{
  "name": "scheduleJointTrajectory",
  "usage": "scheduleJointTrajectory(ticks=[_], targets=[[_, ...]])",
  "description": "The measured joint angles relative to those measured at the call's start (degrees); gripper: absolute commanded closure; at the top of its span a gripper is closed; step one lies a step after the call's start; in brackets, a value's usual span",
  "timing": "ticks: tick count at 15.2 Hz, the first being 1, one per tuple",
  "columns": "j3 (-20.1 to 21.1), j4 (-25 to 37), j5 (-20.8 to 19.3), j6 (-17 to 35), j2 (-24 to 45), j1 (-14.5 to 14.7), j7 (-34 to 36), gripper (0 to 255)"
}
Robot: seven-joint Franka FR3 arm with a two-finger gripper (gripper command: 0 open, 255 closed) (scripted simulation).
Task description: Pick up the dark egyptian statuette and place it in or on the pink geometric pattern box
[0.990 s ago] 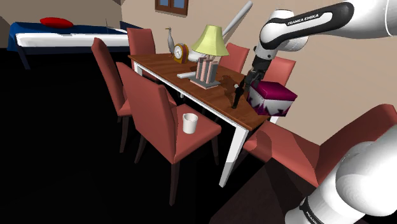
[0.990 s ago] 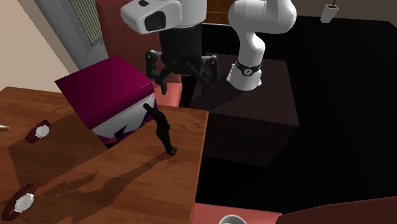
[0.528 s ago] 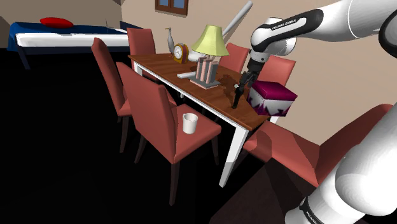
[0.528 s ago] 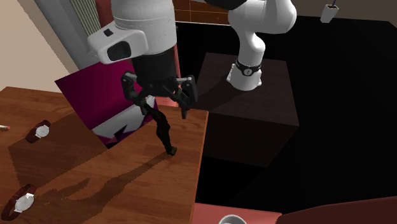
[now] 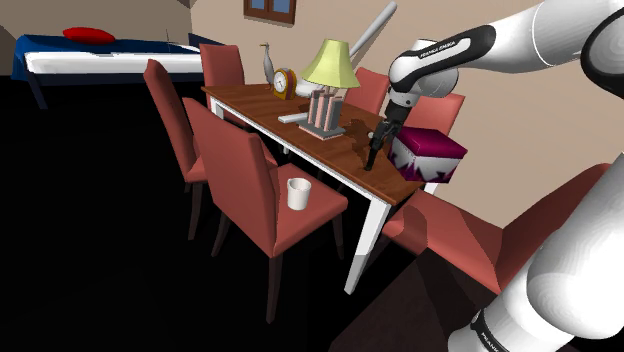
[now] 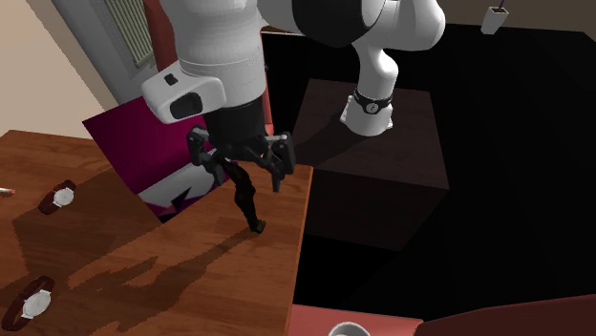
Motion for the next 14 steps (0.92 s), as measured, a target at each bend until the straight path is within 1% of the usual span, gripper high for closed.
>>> scheduleJointTrajectory(ticks=[3,4,14], targets=[[0.0,-0.02,0.02,0.06,0.03,0.0,0.0,0],[0.0,-0.02,0.02,0.06,0.03,0.0,0.0,255],[0.01,-0.01,0.03,0.06,0.02,0.01,-0.01,255]])
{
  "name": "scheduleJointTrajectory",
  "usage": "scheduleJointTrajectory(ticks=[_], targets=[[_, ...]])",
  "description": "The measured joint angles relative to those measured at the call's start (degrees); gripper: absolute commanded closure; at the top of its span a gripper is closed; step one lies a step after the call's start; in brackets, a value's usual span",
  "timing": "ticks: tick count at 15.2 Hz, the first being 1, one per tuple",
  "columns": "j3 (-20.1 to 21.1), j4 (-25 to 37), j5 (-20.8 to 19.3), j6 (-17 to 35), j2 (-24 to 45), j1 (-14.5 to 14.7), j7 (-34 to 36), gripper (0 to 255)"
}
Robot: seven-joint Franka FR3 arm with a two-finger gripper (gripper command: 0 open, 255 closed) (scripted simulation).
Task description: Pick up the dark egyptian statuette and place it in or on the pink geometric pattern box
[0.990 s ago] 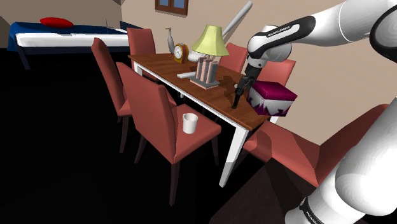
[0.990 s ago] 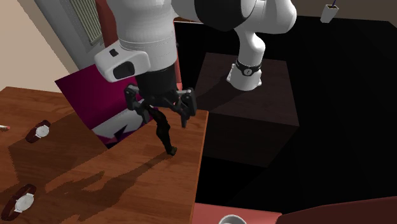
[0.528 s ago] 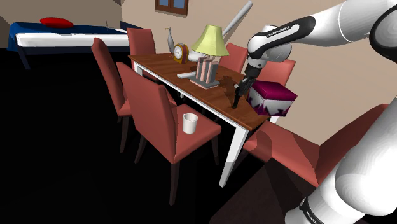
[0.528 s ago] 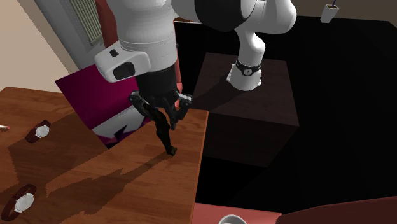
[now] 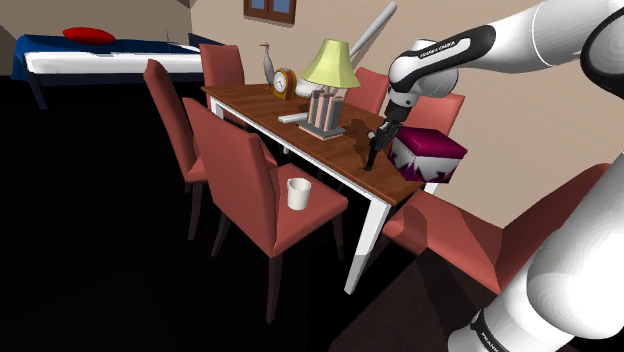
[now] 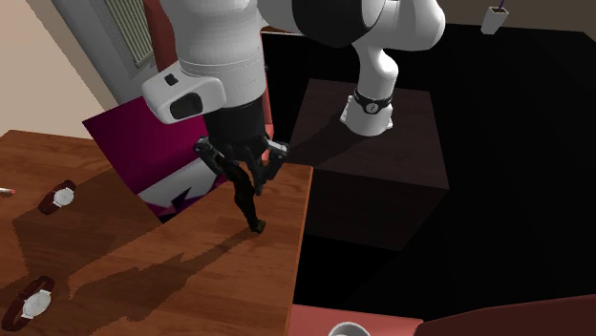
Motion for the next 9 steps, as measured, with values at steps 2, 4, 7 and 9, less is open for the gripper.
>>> scheduleJointTrajectory(ticks=[2,4,7,9], targets=[[-0.03,0.58,-0.18,-0.86,-0.28,-0.02,0.11,255],[-0.03,1.47,-0.46,-2.18,-0.78,0.0,0.37,255],[0.03,3.09,-0.86,-4.4,-1.46,0.07,0.85,255],[0.07,3.91,-1.07,-5.58,-1.85,0.11,1.11,255]])
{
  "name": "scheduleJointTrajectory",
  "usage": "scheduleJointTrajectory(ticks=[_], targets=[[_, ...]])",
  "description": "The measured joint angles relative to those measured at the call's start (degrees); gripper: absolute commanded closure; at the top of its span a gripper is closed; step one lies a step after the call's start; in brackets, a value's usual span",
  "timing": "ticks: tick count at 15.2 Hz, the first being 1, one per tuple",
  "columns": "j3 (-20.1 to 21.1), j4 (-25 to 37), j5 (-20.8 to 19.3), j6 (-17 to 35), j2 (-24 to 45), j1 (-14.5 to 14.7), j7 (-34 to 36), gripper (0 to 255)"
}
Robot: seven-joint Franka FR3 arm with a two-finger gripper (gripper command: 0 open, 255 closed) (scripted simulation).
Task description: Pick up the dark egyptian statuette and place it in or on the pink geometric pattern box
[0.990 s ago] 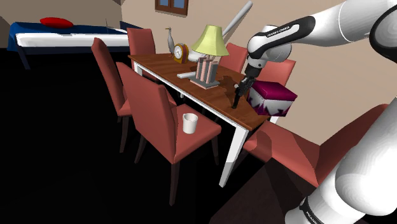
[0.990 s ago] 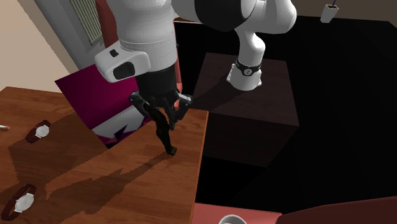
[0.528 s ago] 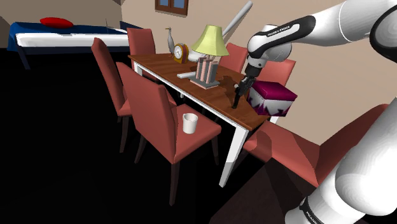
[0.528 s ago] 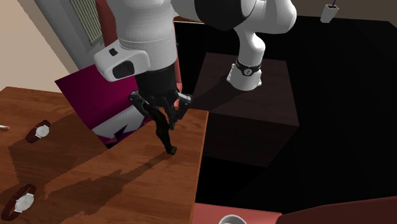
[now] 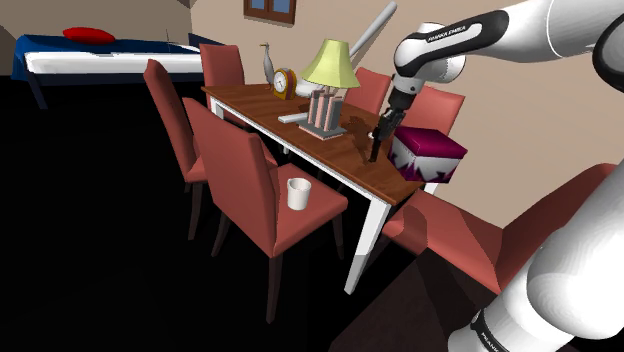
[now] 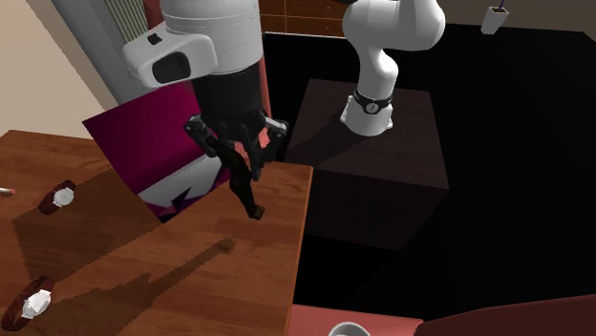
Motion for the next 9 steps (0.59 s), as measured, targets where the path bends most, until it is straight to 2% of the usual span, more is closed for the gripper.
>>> scheduleJointTrajectory(ticks=[9], targets=[[-0.03,6.26,-0.61,-7.14,-0.98,-0.03,0.64,255]])
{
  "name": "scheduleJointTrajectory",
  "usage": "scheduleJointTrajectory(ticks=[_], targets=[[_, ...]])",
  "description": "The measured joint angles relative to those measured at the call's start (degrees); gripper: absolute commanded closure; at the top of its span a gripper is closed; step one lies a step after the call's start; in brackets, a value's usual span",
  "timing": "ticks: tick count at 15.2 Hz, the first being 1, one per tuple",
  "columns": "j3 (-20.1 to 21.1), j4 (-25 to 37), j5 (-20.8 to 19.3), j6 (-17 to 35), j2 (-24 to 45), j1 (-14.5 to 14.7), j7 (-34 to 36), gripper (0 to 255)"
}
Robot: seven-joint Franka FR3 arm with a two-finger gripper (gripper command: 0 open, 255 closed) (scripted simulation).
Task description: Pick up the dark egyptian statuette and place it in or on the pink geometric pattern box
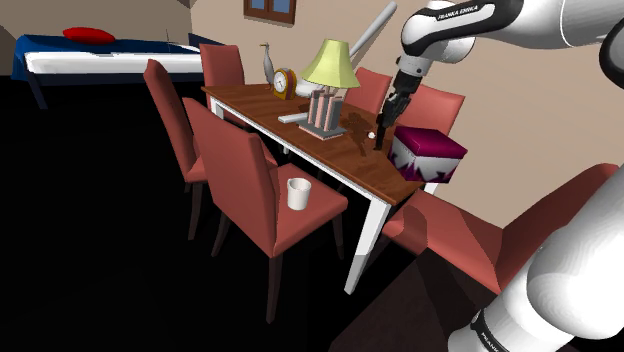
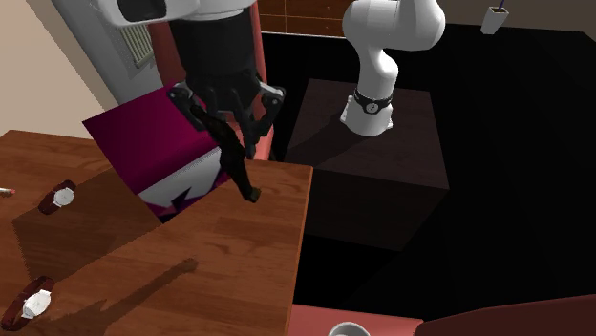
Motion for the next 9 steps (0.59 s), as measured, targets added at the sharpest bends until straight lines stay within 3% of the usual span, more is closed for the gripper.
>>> scheduleJointTrajectory(ticks=[9], targets=[[0.03,6.36,-0.31,-6.76,-0.45,0.02,0.56,255]])
